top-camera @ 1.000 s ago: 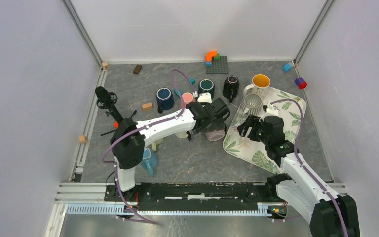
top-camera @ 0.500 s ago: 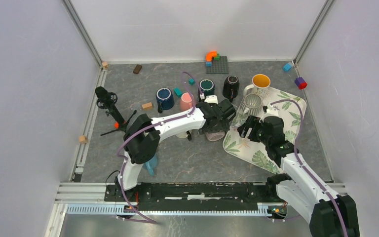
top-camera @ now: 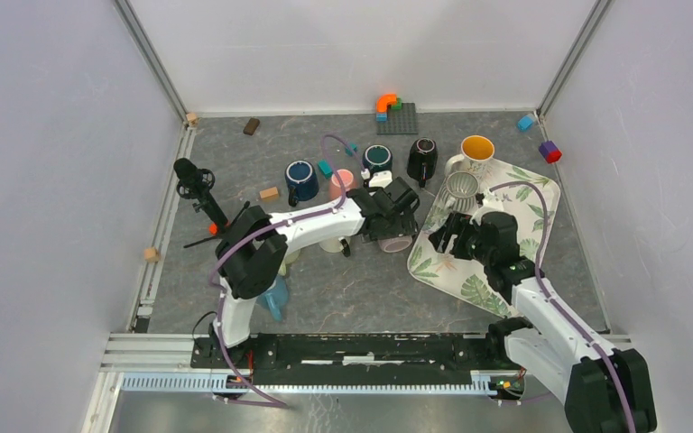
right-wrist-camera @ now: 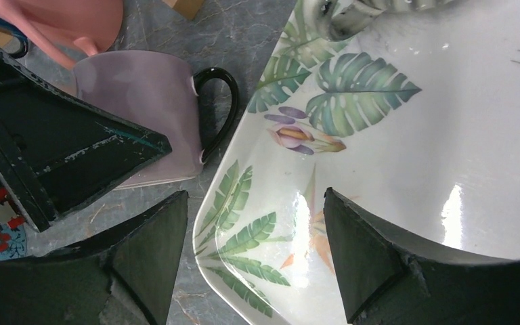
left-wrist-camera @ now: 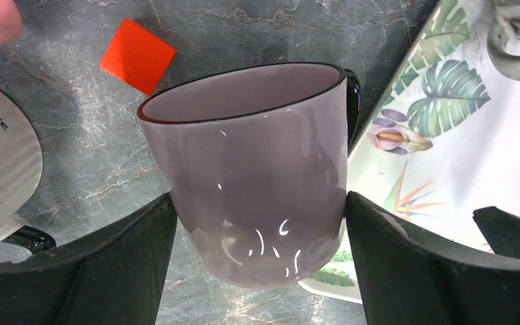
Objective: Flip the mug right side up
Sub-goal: Pick up the cup at the center of the board.
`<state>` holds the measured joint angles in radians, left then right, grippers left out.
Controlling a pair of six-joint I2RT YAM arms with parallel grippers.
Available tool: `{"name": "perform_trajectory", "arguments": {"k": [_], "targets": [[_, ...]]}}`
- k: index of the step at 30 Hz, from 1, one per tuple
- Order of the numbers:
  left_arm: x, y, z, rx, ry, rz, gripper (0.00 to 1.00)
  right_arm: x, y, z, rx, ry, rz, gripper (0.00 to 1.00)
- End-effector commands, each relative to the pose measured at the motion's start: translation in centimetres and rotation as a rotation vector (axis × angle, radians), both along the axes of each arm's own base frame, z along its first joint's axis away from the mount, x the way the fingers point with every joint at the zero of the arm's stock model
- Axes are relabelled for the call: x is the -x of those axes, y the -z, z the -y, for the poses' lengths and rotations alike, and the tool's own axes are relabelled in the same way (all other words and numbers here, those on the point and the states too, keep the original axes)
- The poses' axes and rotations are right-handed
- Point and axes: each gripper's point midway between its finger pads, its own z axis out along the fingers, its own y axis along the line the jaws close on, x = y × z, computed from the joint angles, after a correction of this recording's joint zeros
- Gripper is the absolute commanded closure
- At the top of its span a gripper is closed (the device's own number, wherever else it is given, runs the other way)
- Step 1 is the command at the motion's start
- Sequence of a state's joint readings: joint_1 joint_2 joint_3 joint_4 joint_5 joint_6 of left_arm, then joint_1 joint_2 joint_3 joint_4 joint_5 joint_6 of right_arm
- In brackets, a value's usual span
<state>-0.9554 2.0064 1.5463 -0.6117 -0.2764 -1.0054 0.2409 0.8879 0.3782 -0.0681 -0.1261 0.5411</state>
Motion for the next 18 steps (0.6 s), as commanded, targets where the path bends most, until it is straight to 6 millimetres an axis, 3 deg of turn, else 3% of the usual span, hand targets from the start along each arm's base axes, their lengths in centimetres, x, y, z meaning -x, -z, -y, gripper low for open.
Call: {"name": "perform_trajectory", "arguments": {"k": [1, 12, 18], "targets": [[0.0, 0.6, -0.5, 0.012, 0.100, 0.024, 0.56, -1.2, -1.8, -1.3, -0.025, -0.075, 0.084, 0.21], [-0.2, -1.3, -1.7, 0.149, 0.220, 0.126, 0.69, -2.9, -2.4, -3.6, -0.076, -0.181, 0.110, 0.21], [0.0, -2.4, -1.2, 0.221, 0.283, 0.169, 0.70, -4.0, -2.1, -4.5, -0.096, -0.214, 0.111, 0.28]]}}
